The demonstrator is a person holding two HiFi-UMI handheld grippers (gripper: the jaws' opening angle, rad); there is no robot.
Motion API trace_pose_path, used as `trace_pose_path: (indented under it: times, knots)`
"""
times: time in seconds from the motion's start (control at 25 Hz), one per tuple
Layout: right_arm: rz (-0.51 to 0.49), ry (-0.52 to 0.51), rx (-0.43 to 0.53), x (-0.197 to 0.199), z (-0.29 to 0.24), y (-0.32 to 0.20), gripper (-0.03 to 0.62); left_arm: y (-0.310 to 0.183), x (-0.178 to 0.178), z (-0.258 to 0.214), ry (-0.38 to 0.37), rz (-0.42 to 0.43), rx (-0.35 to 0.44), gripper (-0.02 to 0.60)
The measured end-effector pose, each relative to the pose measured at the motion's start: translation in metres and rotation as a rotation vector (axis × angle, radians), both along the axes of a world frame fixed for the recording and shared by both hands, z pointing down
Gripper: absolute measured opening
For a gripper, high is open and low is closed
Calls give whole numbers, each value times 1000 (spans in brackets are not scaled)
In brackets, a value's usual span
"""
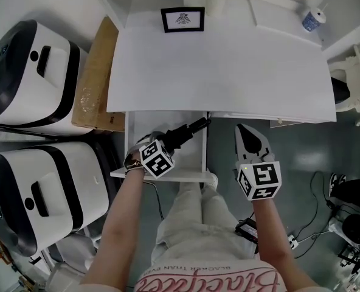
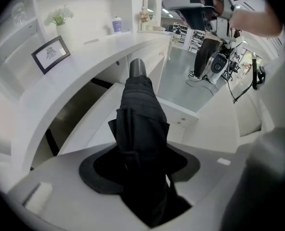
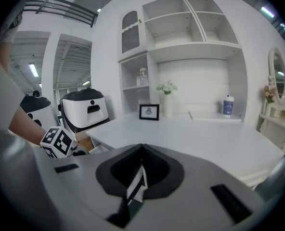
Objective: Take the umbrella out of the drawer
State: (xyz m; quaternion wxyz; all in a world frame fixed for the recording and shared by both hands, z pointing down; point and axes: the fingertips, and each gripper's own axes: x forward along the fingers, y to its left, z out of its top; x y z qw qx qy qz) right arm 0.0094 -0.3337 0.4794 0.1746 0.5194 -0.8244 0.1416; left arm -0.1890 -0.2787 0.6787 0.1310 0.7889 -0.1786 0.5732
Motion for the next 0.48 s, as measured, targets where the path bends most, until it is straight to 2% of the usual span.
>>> trace_pose_path:
  times: [0.2, 0.48]
  knots:
    - [-15, -1, 42, -1, -25, -2, 8, -4, 11, -42, 97, -45, 47, 242]
    - [-29, 3, 105, 1, -60, -10, 8, -30, 24, -115, 301, -195, 172, 242]
